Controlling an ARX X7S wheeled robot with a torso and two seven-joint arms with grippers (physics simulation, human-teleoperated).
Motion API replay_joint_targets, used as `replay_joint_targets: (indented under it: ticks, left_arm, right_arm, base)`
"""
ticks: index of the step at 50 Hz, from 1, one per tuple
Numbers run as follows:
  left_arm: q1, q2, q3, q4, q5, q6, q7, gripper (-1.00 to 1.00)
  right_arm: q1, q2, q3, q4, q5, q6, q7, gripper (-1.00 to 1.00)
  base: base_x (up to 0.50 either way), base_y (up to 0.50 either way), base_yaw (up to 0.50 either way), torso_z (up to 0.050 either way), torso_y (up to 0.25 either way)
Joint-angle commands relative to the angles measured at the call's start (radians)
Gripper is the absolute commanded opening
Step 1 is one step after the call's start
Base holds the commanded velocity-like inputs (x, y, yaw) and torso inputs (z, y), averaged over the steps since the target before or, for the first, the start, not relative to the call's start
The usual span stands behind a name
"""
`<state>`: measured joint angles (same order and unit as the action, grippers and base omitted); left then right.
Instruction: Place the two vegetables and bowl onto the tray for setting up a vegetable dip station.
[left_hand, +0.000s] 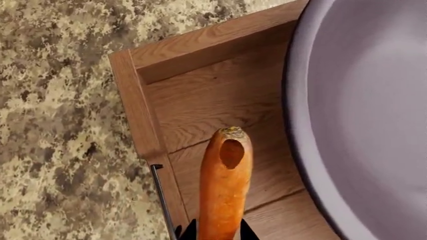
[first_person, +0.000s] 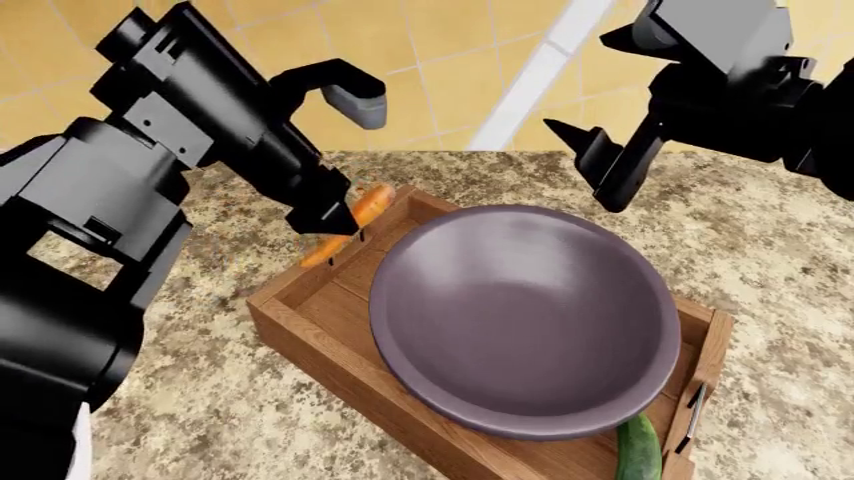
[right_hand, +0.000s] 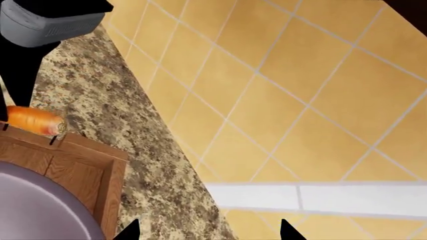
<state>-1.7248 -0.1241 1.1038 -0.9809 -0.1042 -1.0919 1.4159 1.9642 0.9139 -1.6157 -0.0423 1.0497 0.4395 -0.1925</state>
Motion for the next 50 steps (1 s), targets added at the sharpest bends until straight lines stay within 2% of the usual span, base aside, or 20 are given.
replay_joint_targets:
  ticks: [1, 18, 30, 31, 42, 46, 50]
  left_arm:
    - [0.025, -0.009, -0.014, 0.077, -0.036, -0.07, -0.008, -1.0]
    - [0.072, -0.026, -0.017, 0.15, -0.056, -0.108, -0.042, -1.0]
    - [0.071, -0.03, 0.028, 0.118, -0.044, -0.054, -0.03, -1.0]
    - [0.069, -0.029, 0.033, 0.107, -0.041, -0.043, -0.03, 1.0]
    - [0.061, -0.023, 0.036, 0.085, -0.046, -0.022, -0.036, 1.0]
    - [0.036, 0.005, 0.035, -0.01, -0.039, 0.036, -0.041, 1.0]
    - [-0.021, 0.046, 0.051, -0.182, -0.011, 0.154, -0.051, 1.0]
  right_arm:
    - [-0.008, 0.006, 0.005, -0.005, -0.003, -0.006, -0.002, 1.0]
    - [-0.01, 0.023, 0.011, -0.027, -0.002, 0.002, 0.004, 1.0]
    - [-0.014, 0.021, 0.017, -0.03, 0.0, 0.005, 0.004, 1.0]
    - [-0.014, 0.02, 0.017, -0.03, -0.001, 0.005, 0.003, 1.0]
    - [-0.023, 0.014, 0.021, -0.022, -0.004, 0.001, 0.003, 1.0]
    - [-0.026, 0.014, 0.023, -0.02, -0.003, 0.001, 0.003, 1.0]
    - [-0.022, 0.012, 0.026, -0.018, -0.003, 0.005, -0.001, 1.0]
  base:
    - [0.0, 0.0, 0.0, 0.0, 0.0]
    - [0.0, 0.0, 0.0, 0.0, 0.0]
    - [0.0, 0.0, 0.0, 0.0, 0.0]
    - [0.0, 0.0, 0.0, 0.0, 0.0]
    - [0.0, 0.0, 0.0, 0.0, 0.0]
    - [0.0, 0.0, 0.0, 0.0, 0.0]
    - [0.0, 0.0, 0.0, 0.0, 0.0]
